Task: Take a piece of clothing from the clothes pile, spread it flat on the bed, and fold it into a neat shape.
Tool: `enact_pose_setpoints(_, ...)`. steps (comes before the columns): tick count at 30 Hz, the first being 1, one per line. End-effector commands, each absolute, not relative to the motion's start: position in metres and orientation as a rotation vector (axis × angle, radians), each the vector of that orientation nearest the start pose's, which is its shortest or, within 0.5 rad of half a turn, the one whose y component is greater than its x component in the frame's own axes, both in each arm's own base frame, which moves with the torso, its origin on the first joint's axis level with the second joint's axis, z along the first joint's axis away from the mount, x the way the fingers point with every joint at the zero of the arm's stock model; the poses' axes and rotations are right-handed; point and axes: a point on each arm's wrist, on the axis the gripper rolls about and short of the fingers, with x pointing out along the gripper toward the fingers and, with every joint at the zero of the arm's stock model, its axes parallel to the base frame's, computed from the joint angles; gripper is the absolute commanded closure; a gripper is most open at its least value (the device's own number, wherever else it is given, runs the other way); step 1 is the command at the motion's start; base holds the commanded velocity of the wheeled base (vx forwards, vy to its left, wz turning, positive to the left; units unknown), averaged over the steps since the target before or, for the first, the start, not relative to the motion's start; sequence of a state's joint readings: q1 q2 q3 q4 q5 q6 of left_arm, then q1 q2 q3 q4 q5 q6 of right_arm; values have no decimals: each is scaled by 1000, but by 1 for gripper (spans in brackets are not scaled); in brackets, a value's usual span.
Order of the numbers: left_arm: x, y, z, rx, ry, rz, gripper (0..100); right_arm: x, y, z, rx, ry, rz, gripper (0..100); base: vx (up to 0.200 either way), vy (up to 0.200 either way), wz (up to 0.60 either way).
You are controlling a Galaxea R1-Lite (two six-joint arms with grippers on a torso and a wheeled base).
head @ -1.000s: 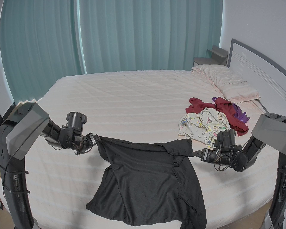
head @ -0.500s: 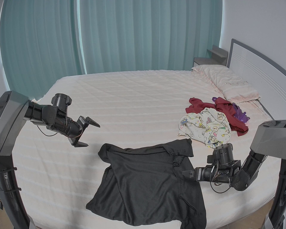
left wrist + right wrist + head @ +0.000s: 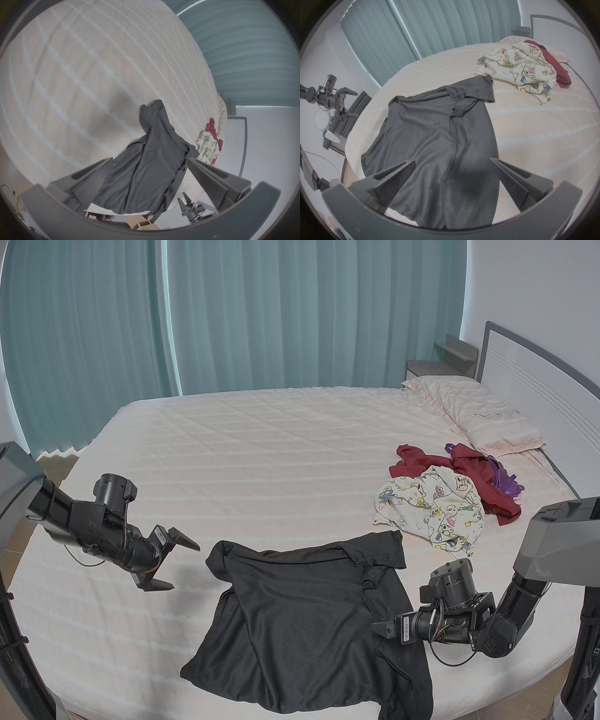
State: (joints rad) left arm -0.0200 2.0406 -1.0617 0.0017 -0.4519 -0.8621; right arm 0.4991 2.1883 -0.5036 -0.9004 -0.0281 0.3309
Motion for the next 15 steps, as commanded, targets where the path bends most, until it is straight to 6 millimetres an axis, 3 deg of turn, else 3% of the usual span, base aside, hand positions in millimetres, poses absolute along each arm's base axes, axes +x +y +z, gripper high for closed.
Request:
enact_pose_setpoints(1,296,-20,90,-946,987,6,0,251,160,-31,-10,891,335,0,0,0,0)
enact_pose_setpoints(2,281,-28,85,-955,944,32,0,248,161,-37,-49,905,341,0,0,0,0)
enact_pose_setpoints(4,278,-34,84,-972,935,42,0,247,161,-41,-80,915,344,0,0,0,0)
enact_pose_setpoints(12,279,-44,70,-983,975,68,0,241,157,-56,-219,944,341,0,0,0,0)
enact_pose_setpoints(13,280,-44,70,-983,975,68,0,241,157,-56,-221,943,340,100,0,0,0)
enact_pose_setpoints(15,282,-43,64,-983,984,79,0,238,154,-58,-258,951,348,100,0,0,0)
